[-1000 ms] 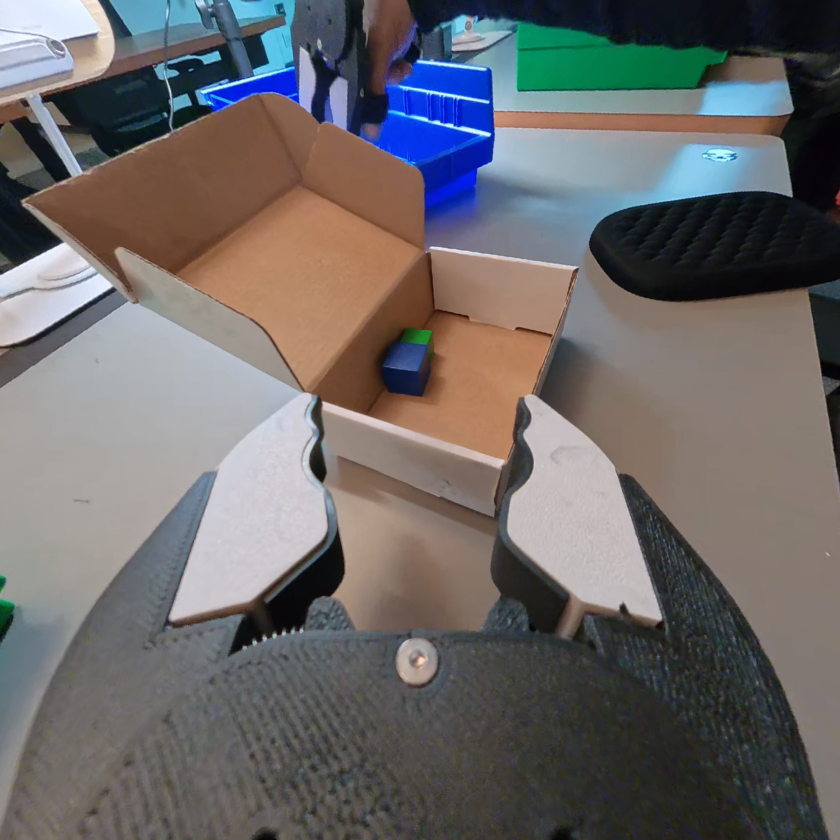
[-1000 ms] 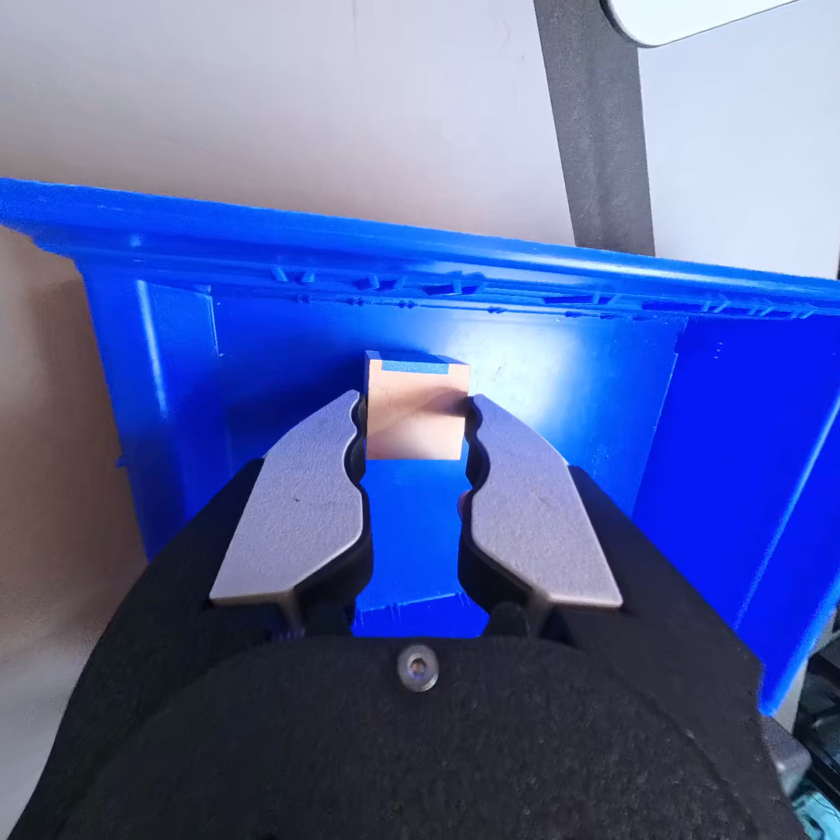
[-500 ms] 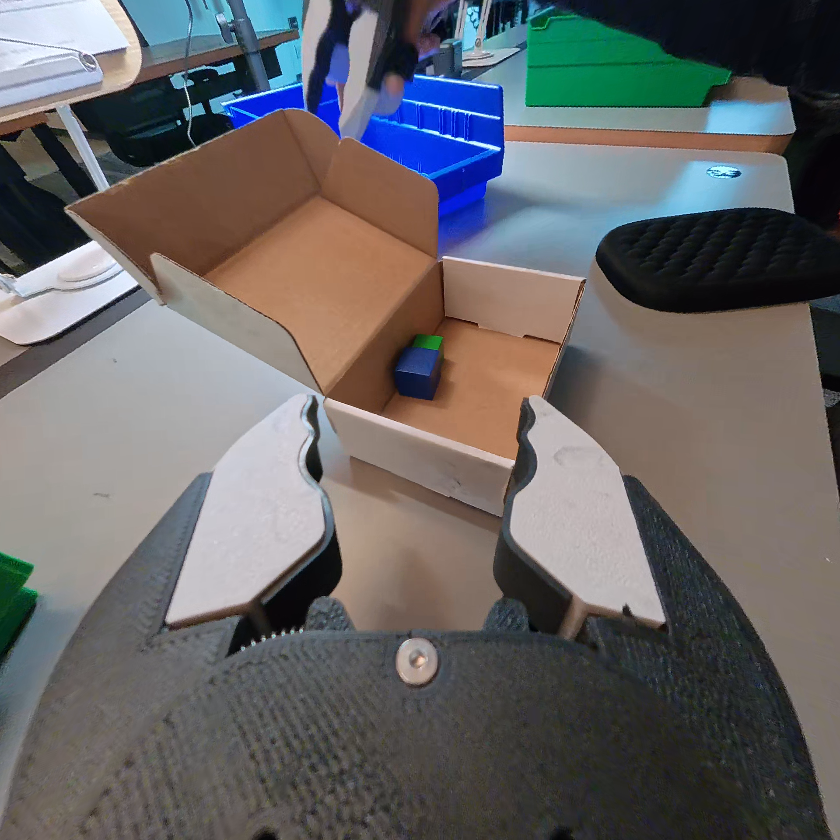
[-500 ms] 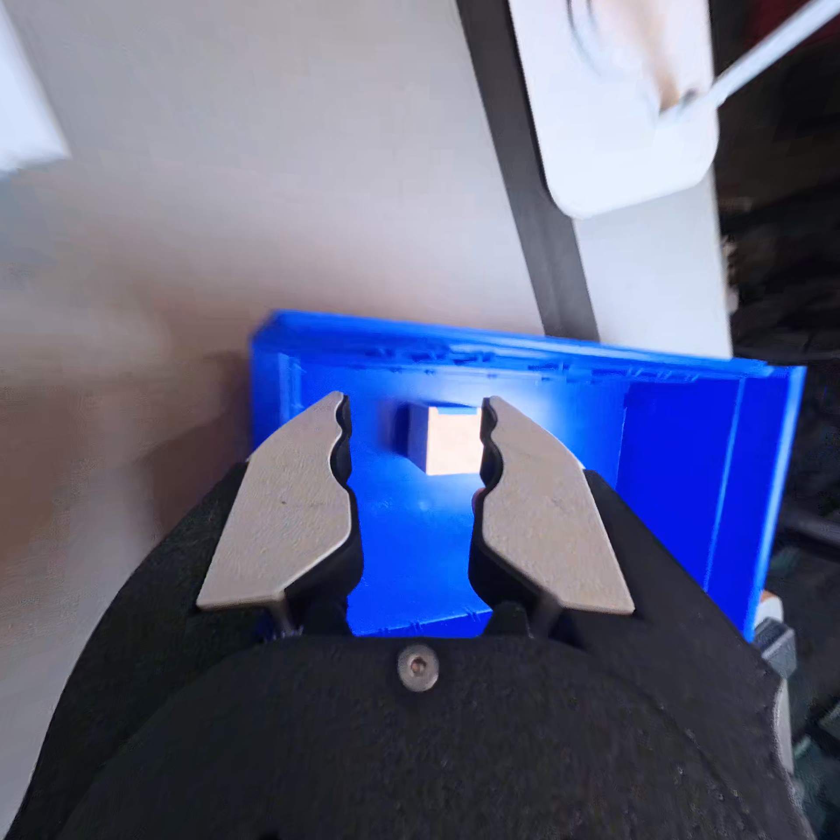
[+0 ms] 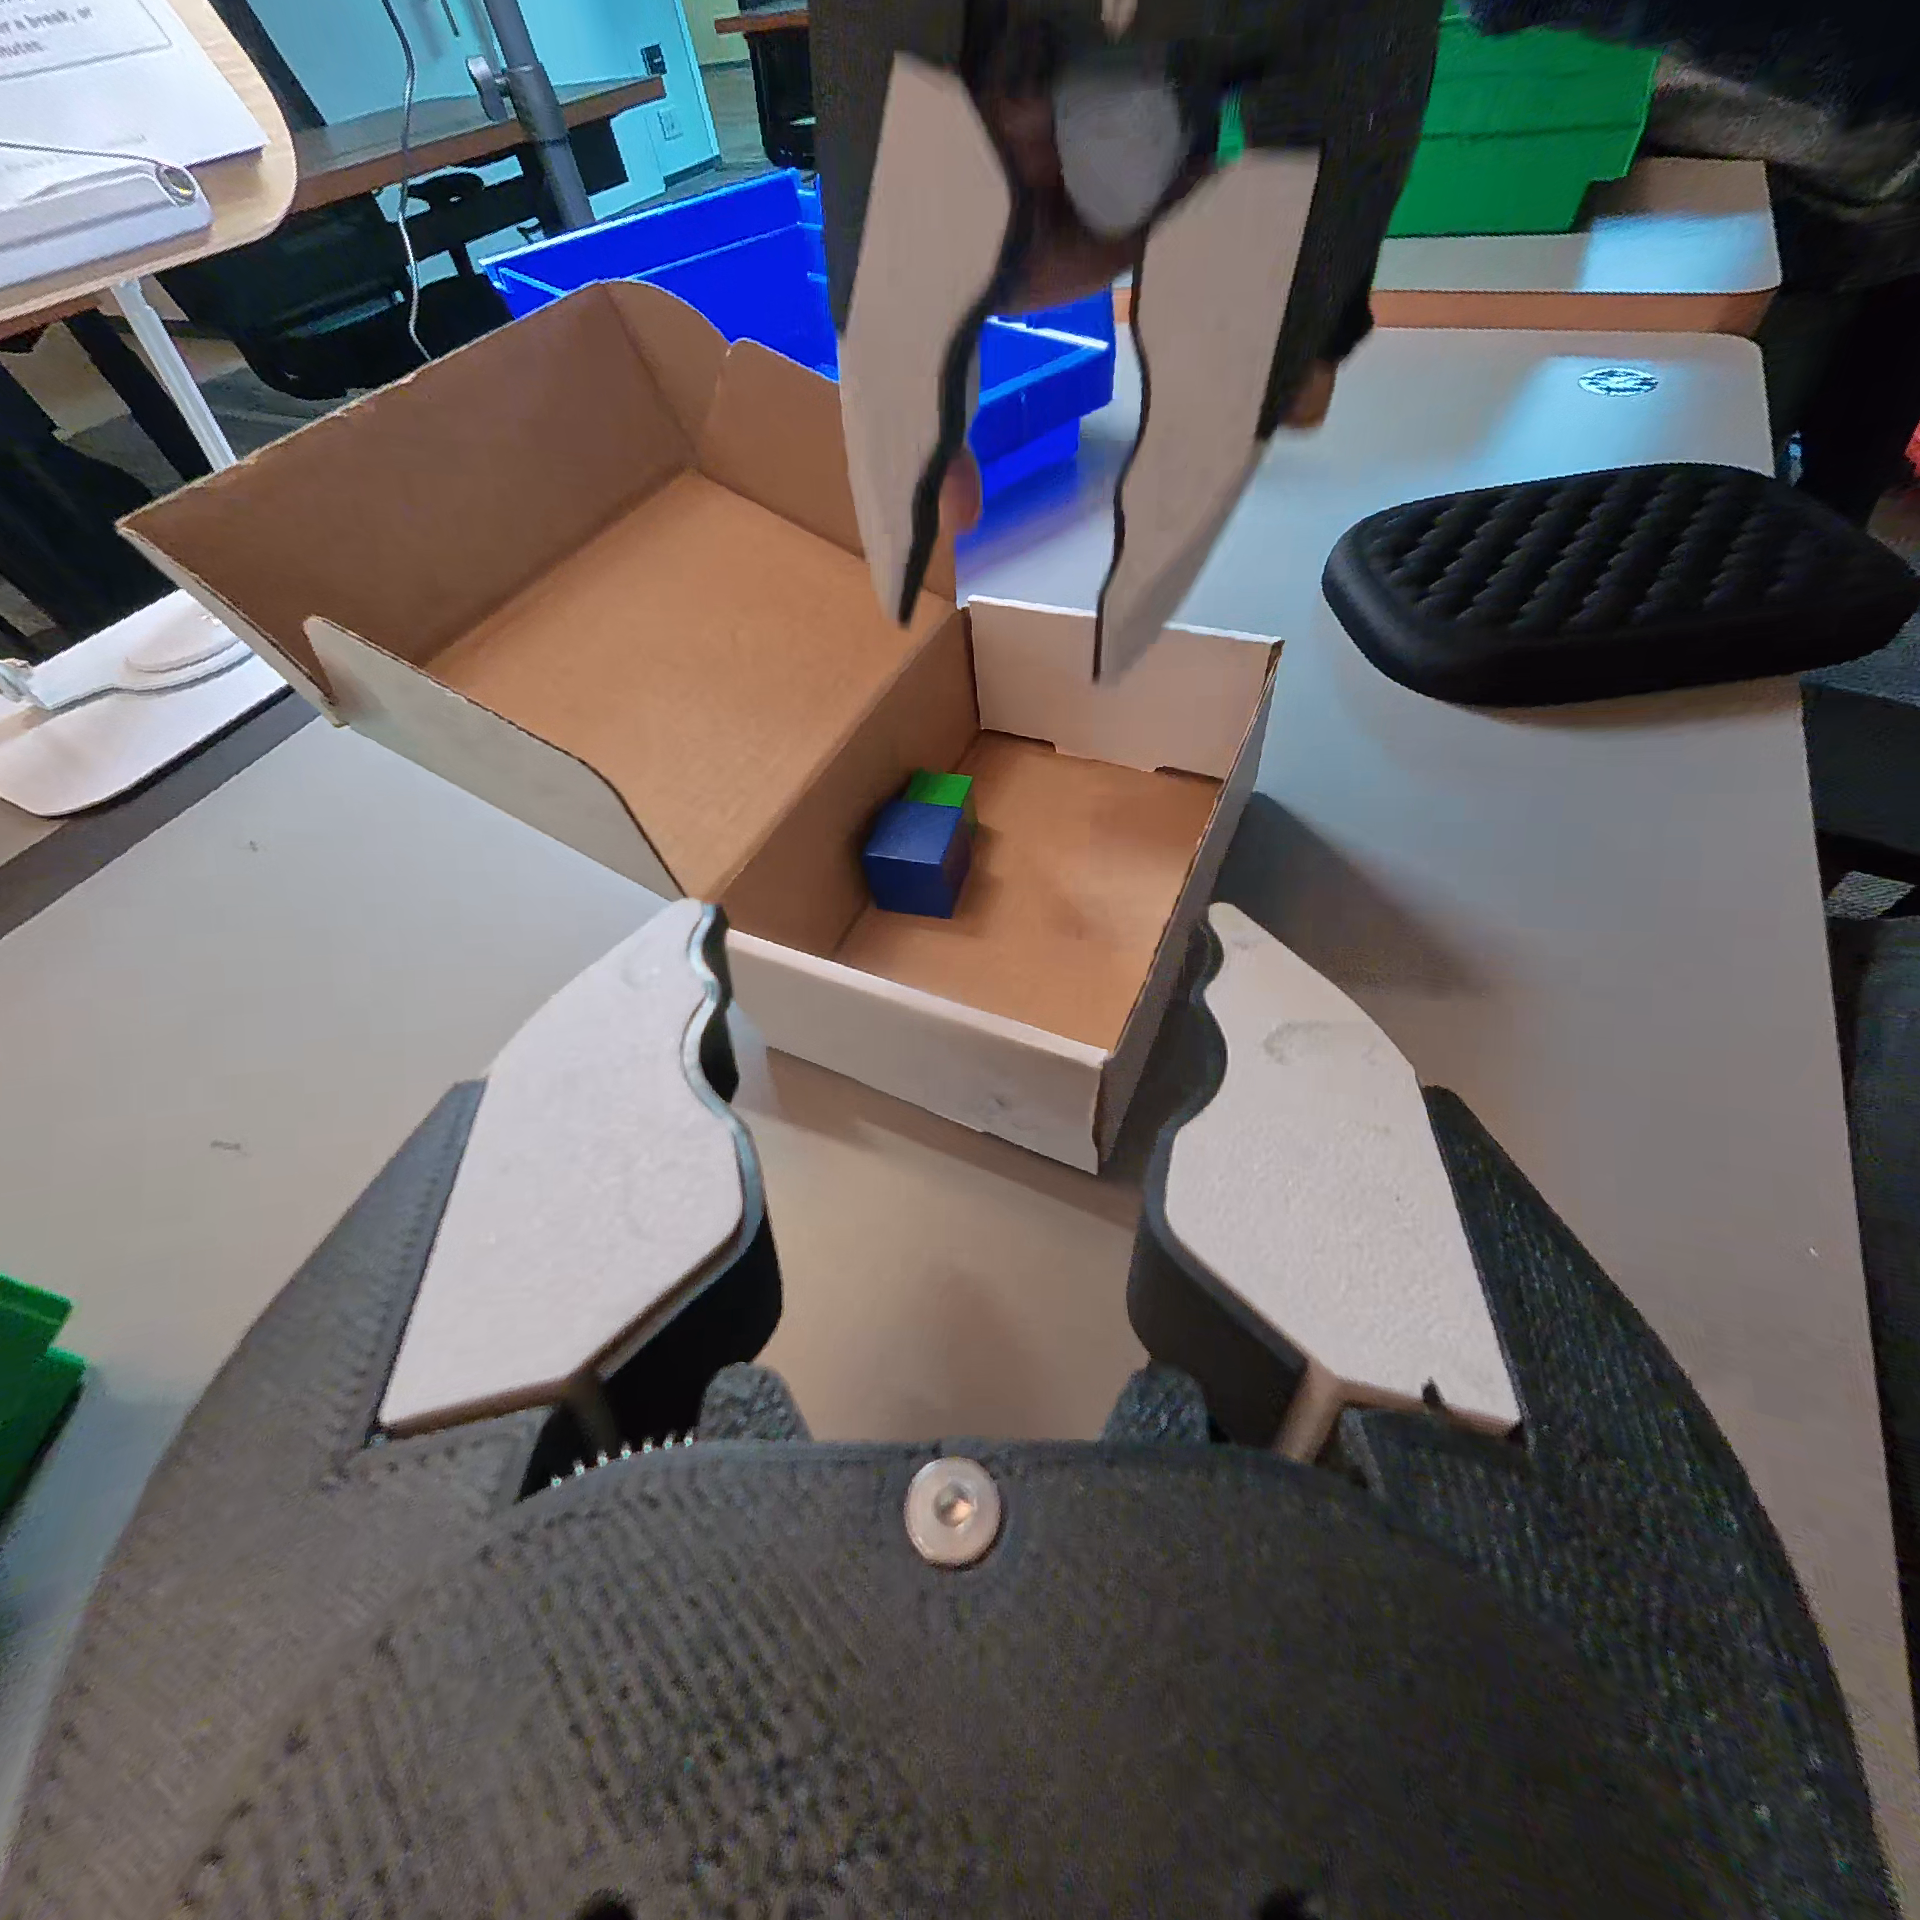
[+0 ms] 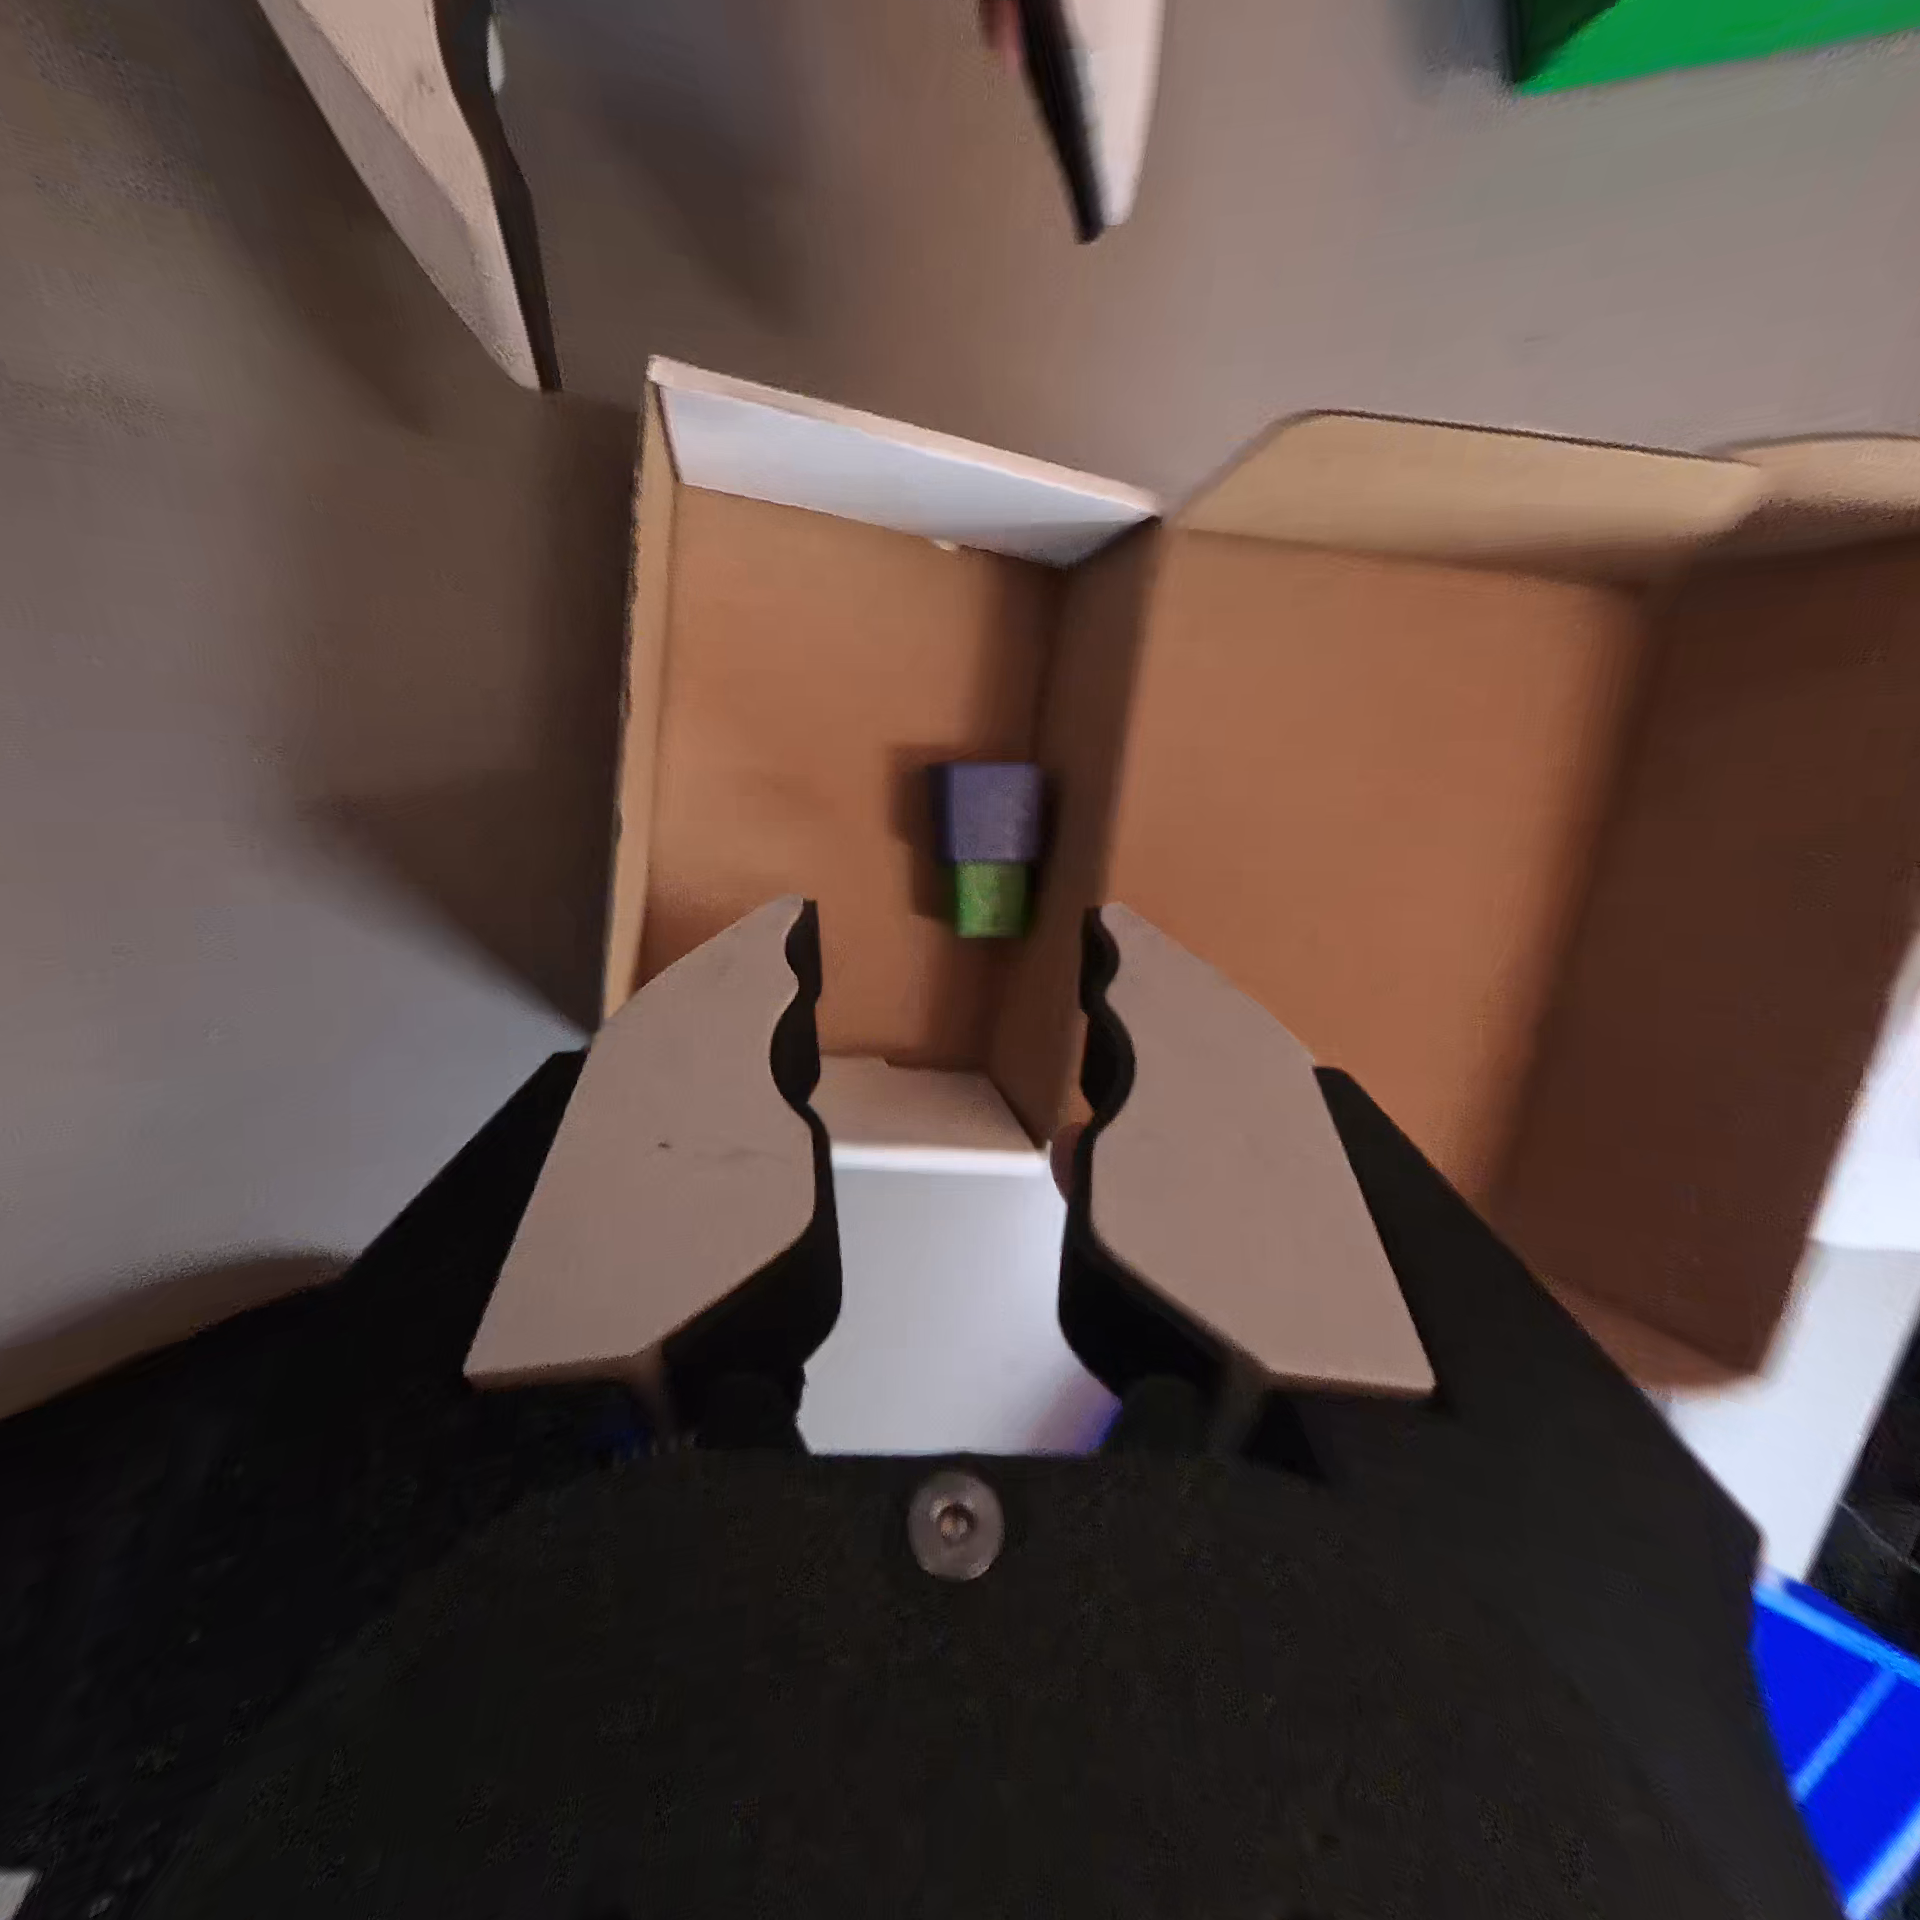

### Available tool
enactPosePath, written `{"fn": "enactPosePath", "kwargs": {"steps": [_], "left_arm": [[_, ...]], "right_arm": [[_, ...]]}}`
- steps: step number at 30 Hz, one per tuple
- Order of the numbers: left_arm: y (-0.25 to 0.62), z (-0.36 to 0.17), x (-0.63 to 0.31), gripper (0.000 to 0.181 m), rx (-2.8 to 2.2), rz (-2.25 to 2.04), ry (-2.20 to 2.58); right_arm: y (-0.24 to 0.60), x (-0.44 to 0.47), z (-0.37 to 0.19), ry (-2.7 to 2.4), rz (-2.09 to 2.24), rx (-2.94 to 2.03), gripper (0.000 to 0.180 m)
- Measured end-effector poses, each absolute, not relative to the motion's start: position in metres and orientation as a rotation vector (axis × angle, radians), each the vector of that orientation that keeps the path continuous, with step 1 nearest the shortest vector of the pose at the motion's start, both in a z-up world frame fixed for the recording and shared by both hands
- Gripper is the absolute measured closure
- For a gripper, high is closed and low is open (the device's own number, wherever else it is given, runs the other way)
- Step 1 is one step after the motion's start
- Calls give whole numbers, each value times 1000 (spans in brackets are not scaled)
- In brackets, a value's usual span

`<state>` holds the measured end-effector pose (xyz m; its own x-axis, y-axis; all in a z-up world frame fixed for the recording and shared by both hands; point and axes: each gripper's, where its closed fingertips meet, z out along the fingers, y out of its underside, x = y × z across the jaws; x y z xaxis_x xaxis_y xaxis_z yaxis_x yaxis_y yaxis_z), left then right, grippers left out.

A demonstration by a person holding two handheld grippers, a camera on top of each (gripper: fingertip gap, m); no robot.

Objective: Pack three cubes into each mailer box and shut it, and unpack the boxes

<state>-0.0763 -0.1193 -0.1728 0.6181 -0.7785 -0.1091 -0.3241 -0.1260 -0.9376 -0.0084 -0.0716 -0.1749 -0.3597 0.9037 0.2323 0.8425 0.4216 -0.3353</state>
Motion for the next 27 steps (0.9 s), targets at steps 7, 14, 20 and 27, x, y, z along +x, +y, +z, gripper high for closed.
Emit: {"fn": "enactPosePath", "kwargs": {"steps": [7, 14, 20, 27], "left_arm": [[-127, -179, -76, 99, -1725, -485, 931], [-125, -182, -78, 100, -1741, -509, 920], [-125, -183, -77, 100, -1745, -508, 923], [-125, -184, -78, 101, -1744, -500, 927]], "right_arm": [[-62, -26, -229, -2288, 22, -1529, 132], [-54, -30, -241, -2225, -67, -1533, 147], [-76, -29, -237, -2303, 46, -1523, 155], [-77, -31, -247, -2338, 70, -1572, 146]]}}
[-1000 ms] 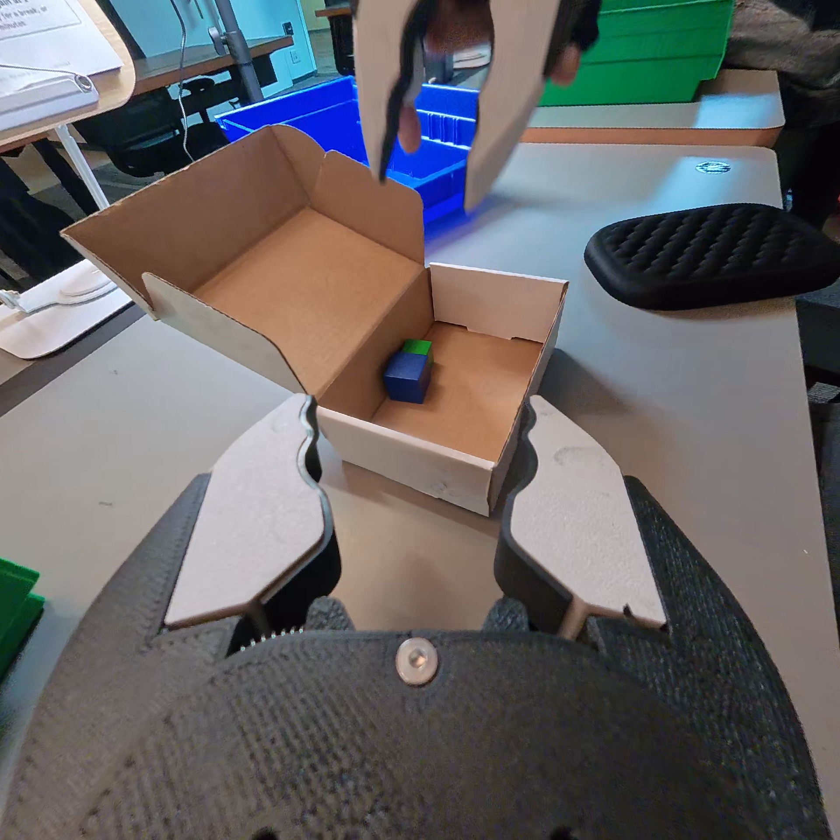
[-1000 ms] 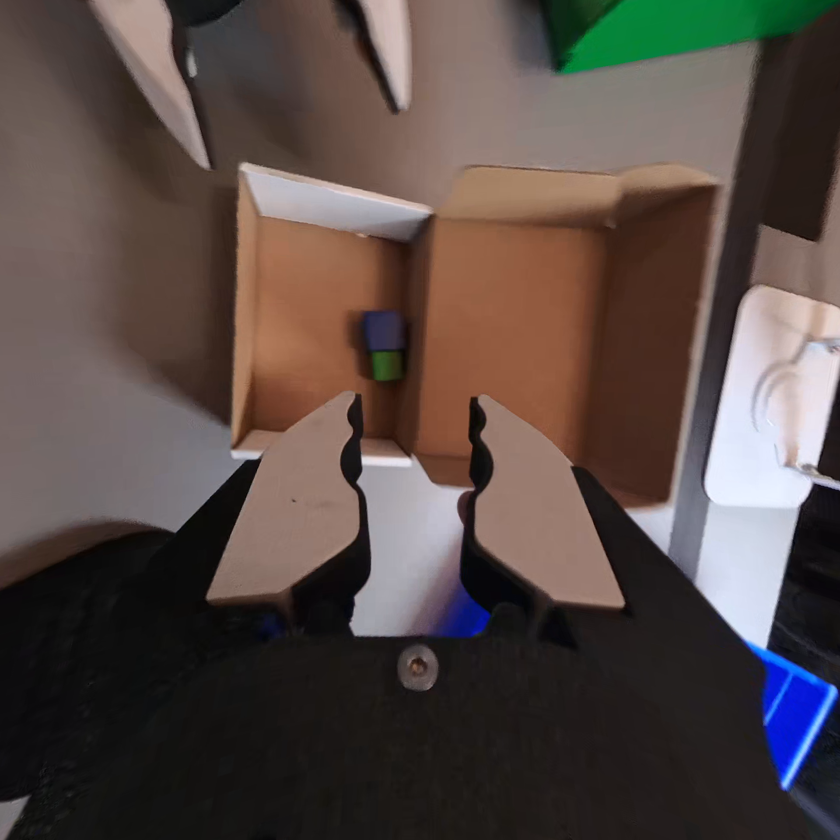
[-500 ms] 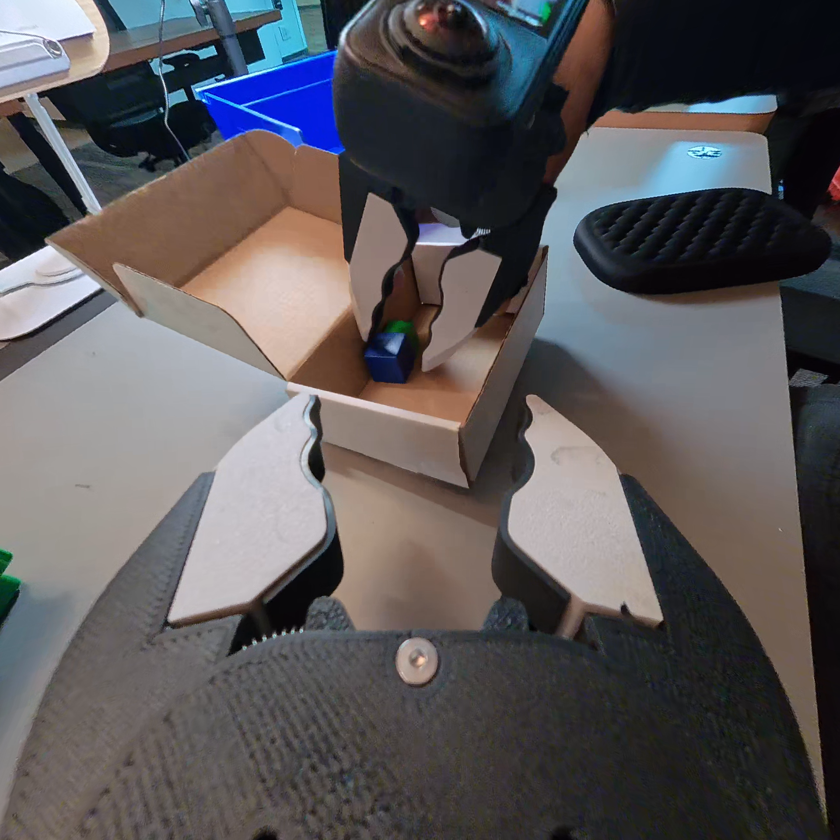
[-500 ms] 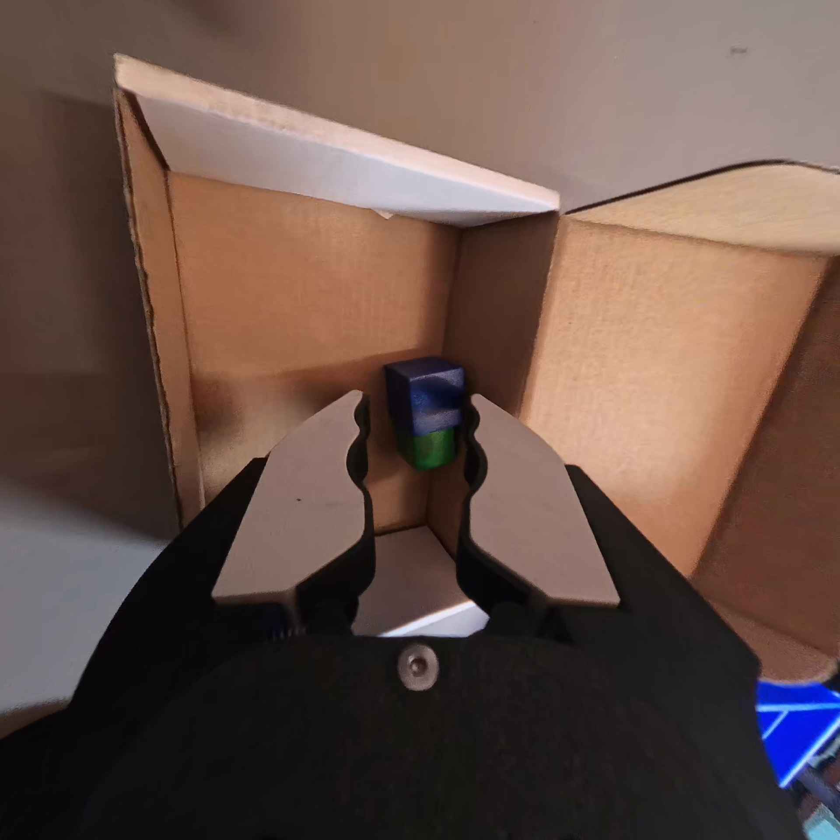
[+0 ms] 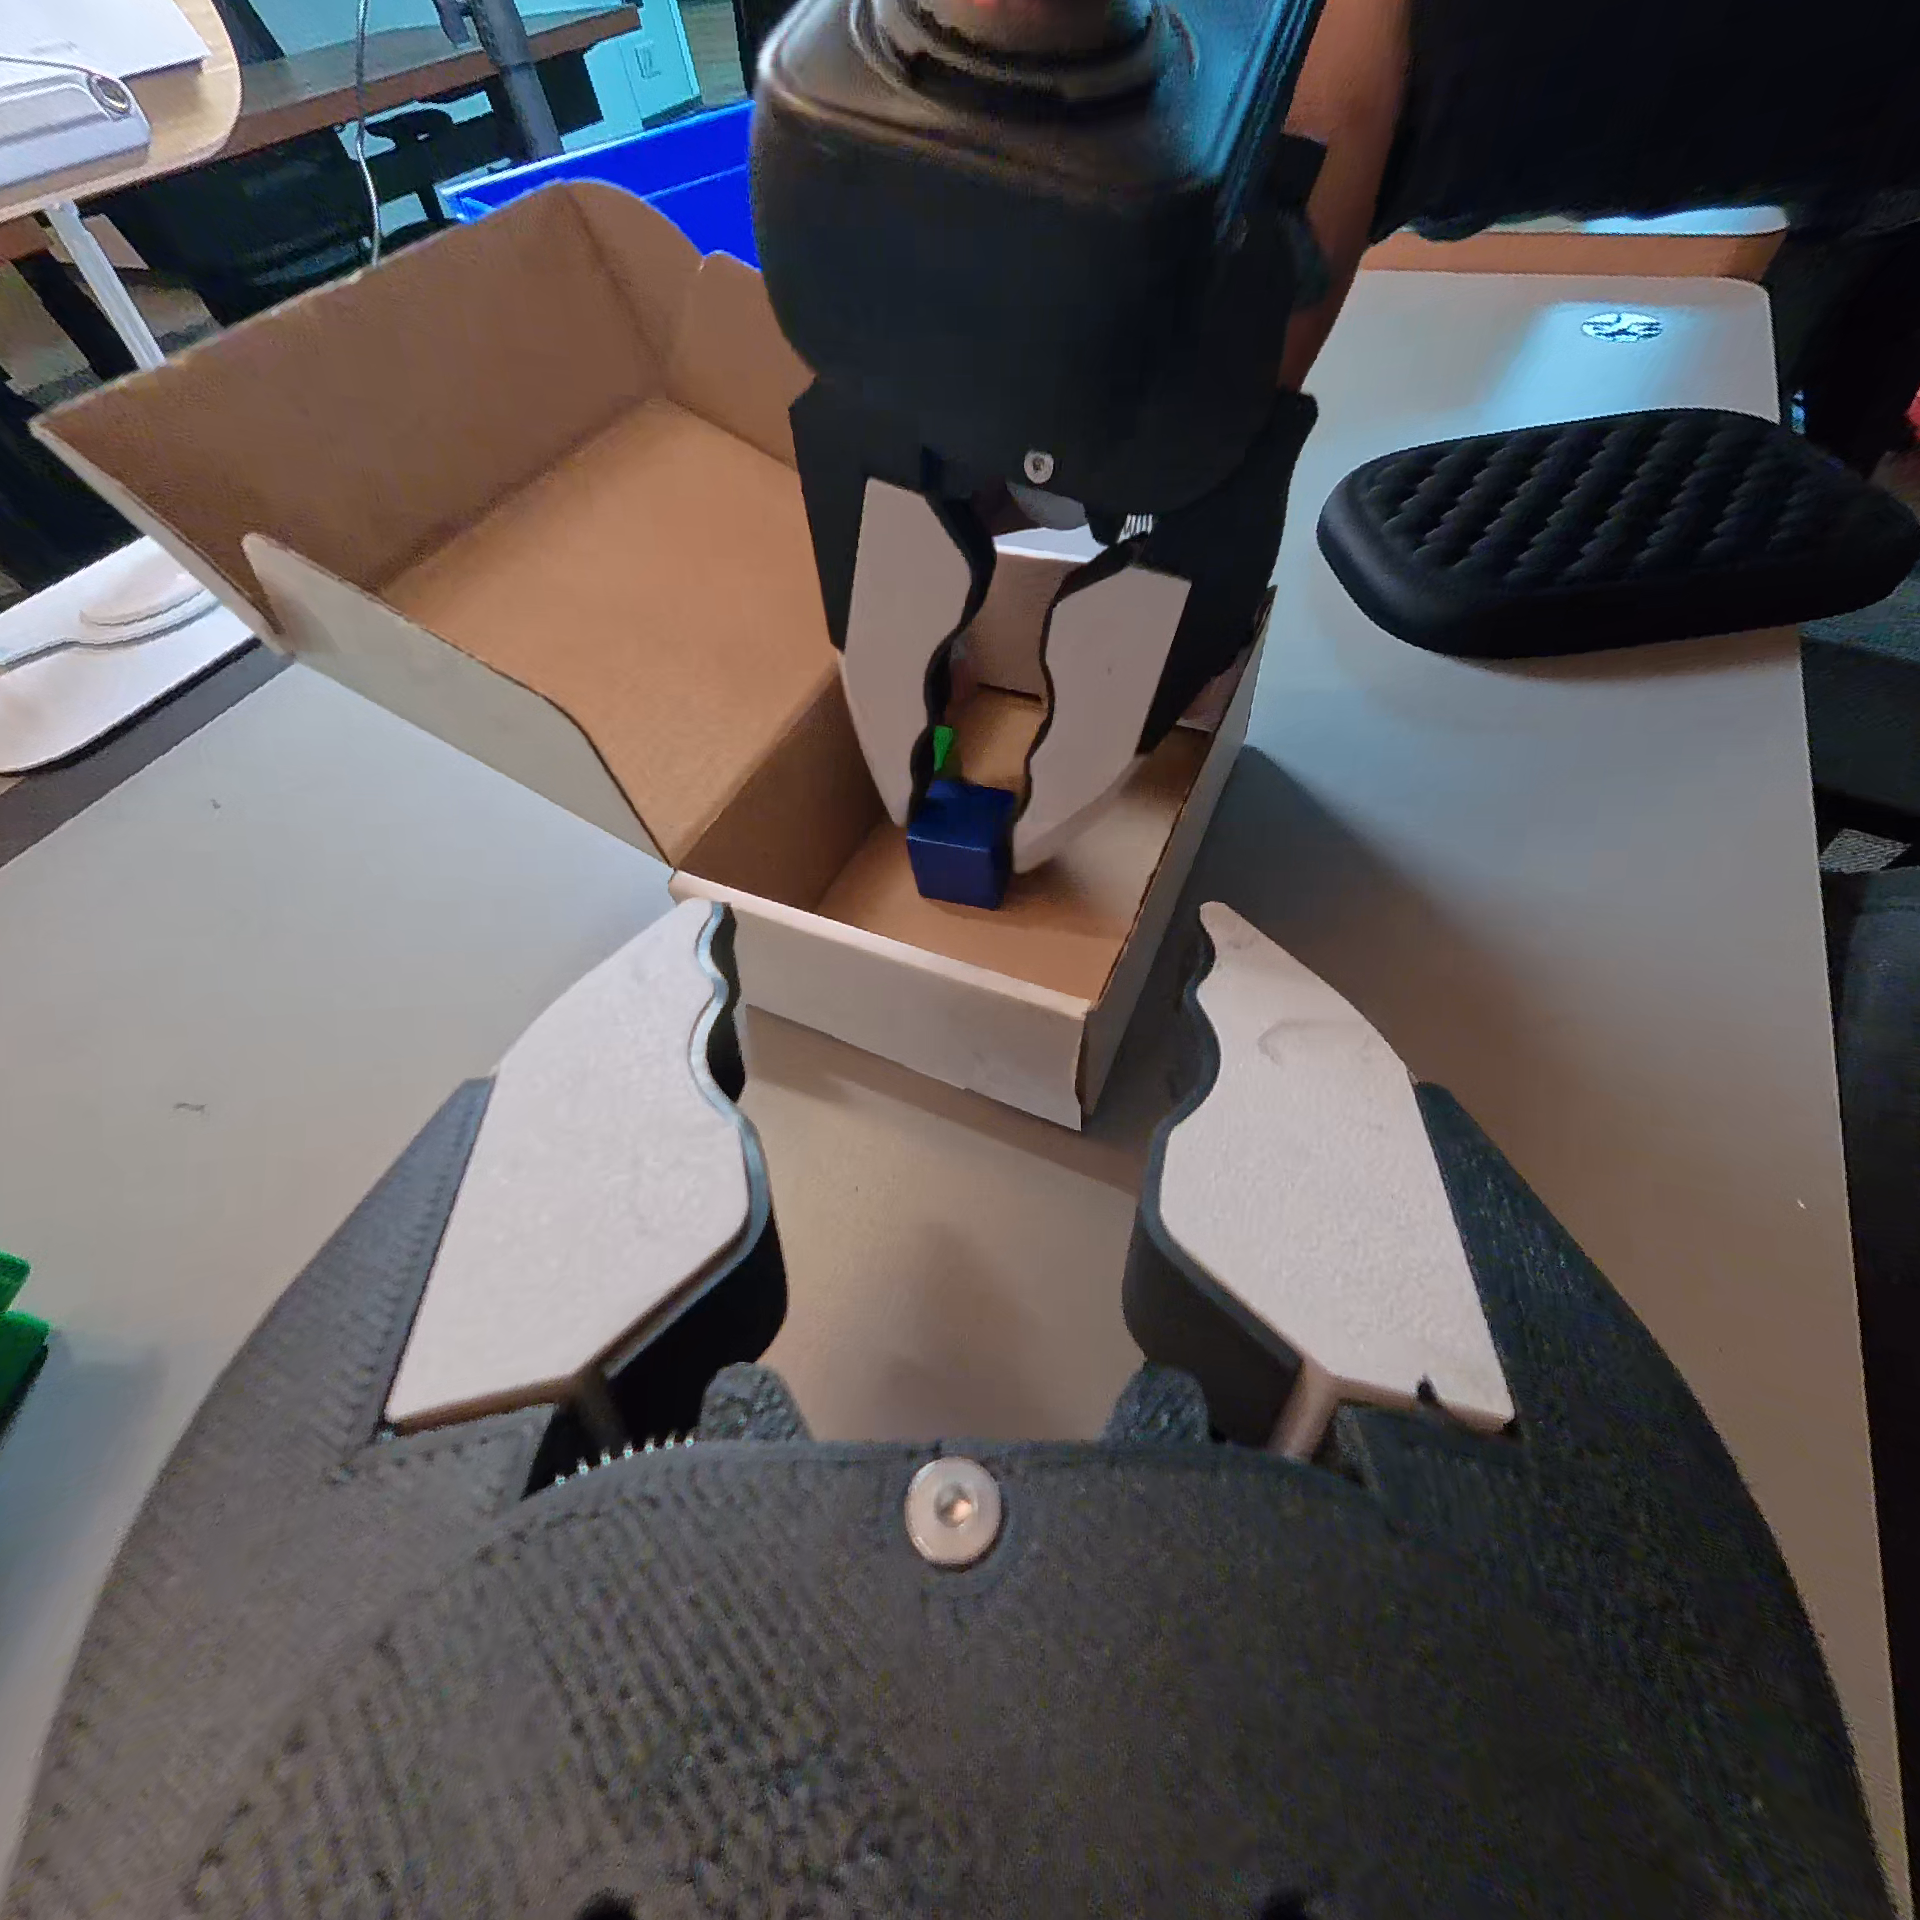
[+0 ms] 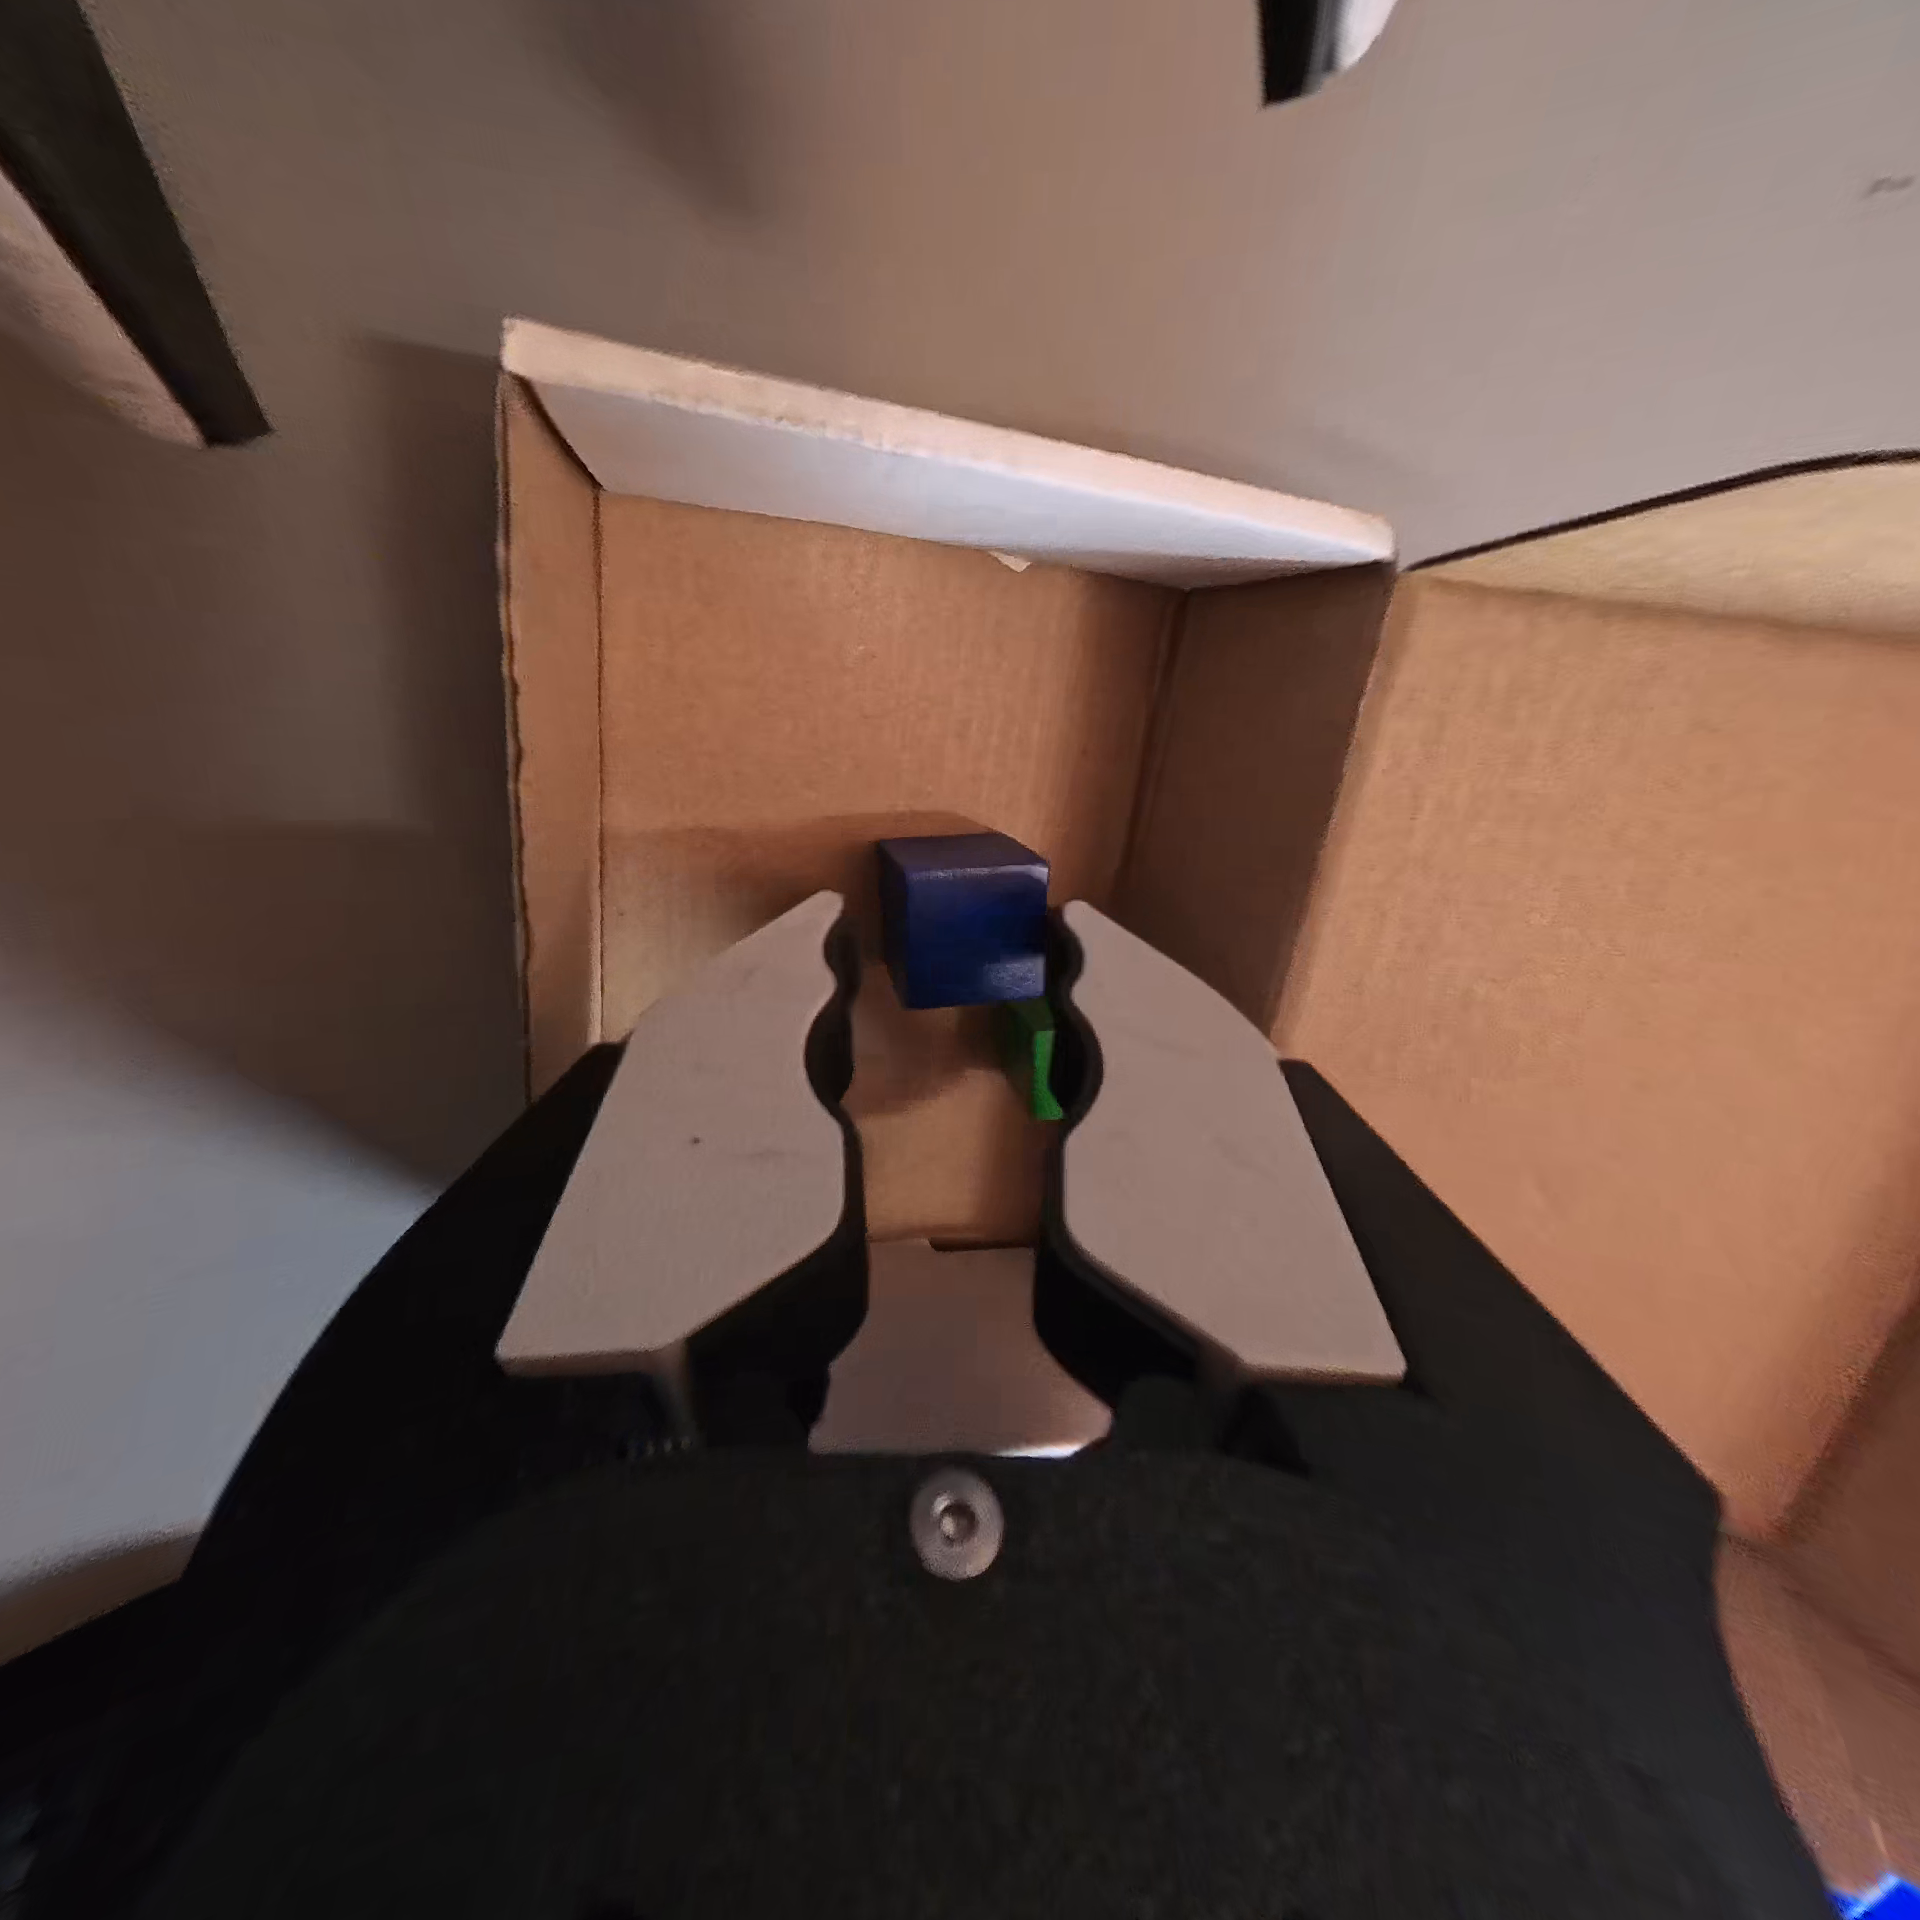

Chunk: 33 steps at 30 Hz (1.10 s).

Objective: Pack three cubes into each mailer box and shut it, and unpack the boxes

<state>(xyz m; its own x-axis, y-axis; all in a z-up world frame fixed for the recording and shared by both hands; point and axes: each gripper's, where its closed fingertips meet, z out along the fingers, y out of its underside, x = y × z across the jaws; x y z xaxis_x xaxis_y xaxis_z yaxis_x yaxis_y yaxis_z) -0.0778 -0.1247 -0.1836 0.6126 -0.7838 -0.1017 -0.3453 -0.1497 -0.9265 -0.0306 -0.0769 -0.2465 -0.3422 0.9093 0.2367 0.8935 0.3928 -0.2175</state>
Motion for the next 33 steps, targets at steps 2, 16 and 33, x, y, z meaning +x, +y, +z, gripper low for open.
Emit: {"fn": "enactPosePath", "kwargs": {"steps": [2, 16, 33], "left_arm": [[-125, -184, -79, 101, -1745, -500, 925], [-125, -186, -77, 102, -1758, -495, 932], [-121, -190, -80, 106, -1783, -505, 906]], "right_arm": [[-78, -31, -245, -2343, 80, -1556, 152], [32, 36, -109, -1940, -19, -1670, 152], [190, 190, -216, -1722, -144, -2185, 151]]}}
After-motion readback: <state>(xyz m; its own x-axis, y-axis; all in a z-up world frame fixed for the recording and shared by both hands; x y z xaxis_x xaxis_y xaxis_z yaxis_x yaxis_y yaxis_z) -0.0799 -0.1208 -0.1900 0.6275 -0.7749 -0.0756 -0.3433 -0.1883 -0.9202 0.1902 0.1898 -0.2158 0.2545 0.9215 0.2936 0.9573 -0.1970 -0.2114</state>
